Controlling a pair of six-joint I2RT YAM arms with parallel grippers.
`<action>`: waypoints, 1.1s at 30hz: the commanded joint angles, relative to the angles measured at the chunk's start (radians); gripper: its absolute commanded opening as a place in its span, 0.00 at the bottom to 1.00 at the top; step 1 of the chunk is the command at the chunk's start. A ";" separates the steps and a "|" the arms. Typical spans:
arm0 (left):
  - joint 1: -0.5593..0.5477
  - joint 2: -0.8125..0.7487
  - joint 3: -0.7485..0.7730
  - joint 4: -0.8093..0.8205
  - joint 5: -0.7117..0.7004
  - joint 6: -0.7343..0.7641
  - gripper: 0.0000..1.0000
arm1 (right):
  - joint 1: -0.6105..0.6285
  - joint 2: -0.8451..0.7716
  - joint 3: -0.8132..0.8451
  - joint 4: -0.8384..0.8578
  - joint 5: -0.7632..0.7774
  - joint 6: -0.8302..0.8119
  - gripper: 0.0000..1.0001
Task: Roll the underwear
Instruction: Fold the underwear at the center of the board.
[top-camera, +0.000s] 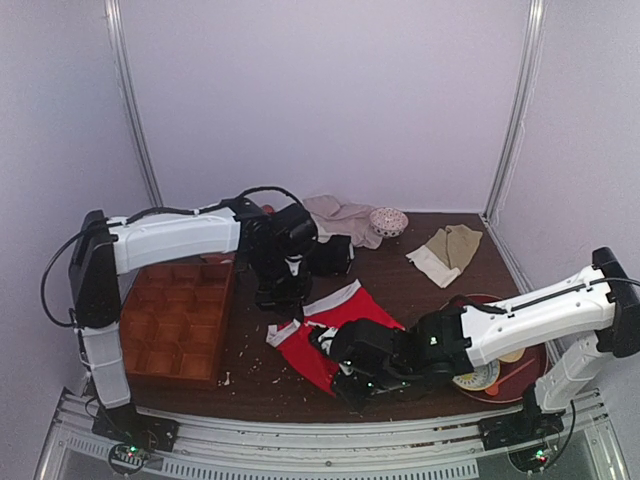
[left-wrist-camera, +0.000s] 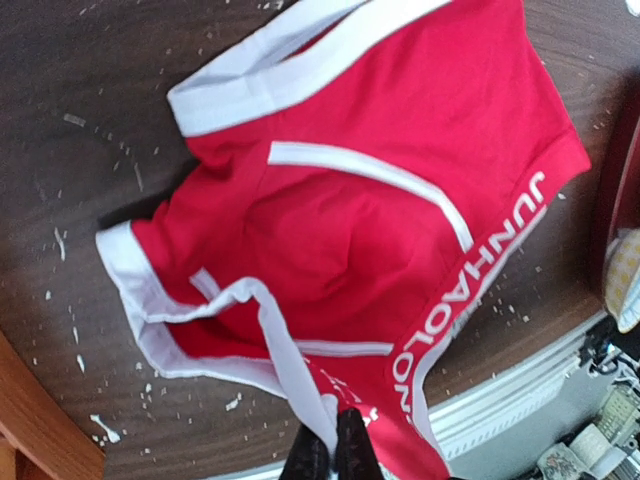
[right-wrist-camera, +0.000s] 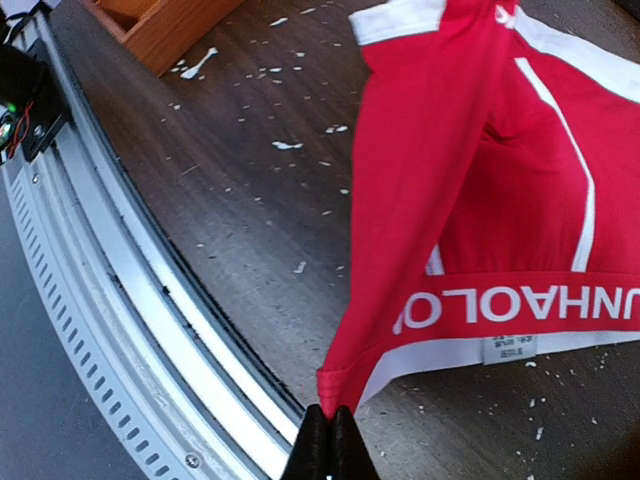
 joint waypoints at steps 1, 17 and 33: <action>0.011 0.085 0.117 -0.041 -0.007 0.044 0.00 | -0.070 -0.058 -0.063 0.009 0.020 0.063 0.00; 0.067 0.350 0.457 -0.067 0.041 0.078 0.00 | -0.282 -0.112 -0.165 0.049 -0.041 0.060 0.00; 0.092 0.472 0.629 0.113 0.101 0.079 0.00 | -0.401 -0.143 -0.187 0.022 -0.004 0.055 0.00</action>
